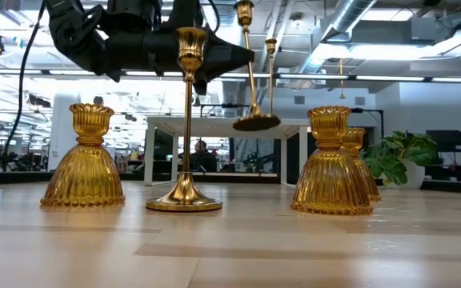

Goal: Pick & Place candle stick holders
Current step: Put the medium gold candle holder on the shelf

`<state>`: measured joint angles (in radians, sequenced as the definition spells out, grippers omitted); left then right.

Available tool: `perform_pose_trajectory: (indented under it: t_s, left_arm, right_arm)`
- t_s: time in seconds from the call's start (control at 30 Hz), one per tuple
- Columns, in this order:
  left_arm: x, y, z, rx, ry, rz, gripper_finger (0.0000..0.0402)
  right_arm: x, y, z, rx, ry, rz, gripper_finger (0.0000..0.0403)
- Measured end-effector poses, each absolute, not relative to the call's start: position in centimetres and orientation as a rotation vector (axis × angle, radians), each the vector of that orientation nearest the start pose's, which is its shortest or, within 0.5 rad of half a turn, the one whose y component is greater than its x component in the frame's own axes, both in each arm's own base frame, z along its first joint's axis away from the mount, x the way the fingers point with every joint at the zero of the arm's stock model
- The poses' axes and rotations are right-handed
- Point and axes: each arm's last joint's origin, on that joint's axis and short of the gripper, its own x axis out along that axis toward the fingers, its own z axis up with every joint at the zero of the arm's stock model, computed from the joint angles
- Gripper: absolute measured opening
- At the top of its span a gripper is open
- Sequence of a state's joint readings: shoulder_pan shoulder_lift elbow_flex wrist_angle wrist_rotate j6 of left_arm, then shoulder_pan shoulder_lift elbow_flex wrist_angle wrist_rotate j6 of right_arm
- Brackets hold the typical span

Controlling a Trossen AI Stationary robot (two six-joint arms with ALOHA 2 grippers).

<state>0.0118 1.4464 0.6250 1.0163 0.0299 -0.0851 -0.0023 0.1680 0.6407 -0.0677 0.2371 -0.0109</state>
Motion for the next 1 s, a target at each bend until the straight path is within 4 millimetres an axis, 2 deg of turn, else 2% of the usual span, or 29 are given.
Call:
perform_pose_trajectory:
  t_s: [0.3,0.5,0.7,1.0]
  left_arm:
    - [27.6,1.5,27.3,-0.074,-0.294,0.023,0.0017]
    - [25.9,2.9,29.5,-0.067,-0.389,0.122,0.0017]
    - [24.6,4.3,30.9,-0.063,-0.45,0.22,0.0017]
    - [24.5,8.6,31.8,-0.026,-0.34,0.405,0.0017]
  right_arm:
    - [3.9,-0.7,35.0,0.036,-0.398,-0.238,0.0]
    - [3.9,-0.7,35.0,0.038,-0.397,-0.247,0.0]
    - [3.9,-0.8,35.0,0.025,-0.392,-0.277,0.0]
    - [3.8,-0.8,35.0,0.022,-0.393,-0.295,0.0]
